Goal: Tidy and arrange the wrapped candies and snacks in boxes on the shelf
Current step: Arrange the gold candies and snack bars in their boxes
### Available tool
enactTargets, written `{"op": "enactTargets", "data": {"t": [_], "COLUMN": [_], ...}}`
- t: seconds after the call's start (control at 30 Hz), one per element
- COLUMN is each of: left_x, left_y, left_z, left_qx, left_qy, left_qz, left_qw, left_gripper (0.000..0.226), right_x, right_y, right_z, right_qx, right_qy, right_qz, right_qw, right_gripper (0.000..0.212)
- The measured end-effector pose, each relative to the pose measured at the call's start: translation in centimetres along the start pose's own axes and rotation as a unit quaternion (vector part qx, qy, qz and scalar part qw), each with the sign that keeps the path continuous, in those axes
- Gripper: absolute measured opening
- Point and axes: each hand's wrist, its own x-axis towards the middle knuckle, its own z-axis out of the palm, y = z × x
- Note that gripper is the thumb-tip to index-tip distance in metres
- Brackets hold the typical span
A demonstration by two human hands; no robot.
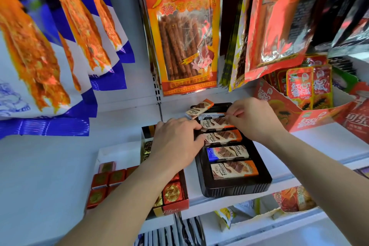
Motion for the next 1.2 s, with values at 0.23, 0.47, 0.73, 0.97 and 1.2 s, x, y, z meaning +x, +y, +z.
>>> {"op": "enactTargets", "data": {"t": [0.23, 0.47, 0.73, 0.97, 1.2], "left_x": [0.0, 2.7, 3.8, 2.0, 5.9], "left_y": [-0.1, -0.1, 1.2, 2.5, 1.8], "left_z": [-0.4, -0.2, -0.3, -0.2, 0.5], "left_qx": [-0.009, -0.009, -0.026, -0.174, 0.103], "left_qy": [0.000, 0.074, 0.069, 0.073, 0.005], "left_qz": [0.003, -0.002, -0.046, 0.033, -0.018], "left_qw": [1.000, 0.997, 0.996, 0.981, 0.995], "left_gripper": [0.035, 0.028, 0.026, 0.027, 0.037], "right_x": [0.1, -0.2, -0.2, -0.8, -2.4], "right_y": [1.0, 1.7, 1.9, 0.7, 3.3], "right_z": [1.5, 1.8, 2.1, 0.8, 1.1], "right_qx": [-0.001, 0.054, 0.129, 0.245, 0.315], "right_qy": [0.016, 0.003, 0.025, 0.007, 0.120], "right_qz": [-0.003, 0.008, 0.034, -0.004, 0.144], "right_qw": [1.000, 0.999, 0.991, 0.969, 0.930], "right_gripper": [0.009, 0.011, 0.003, 0.012, 0.009]}}
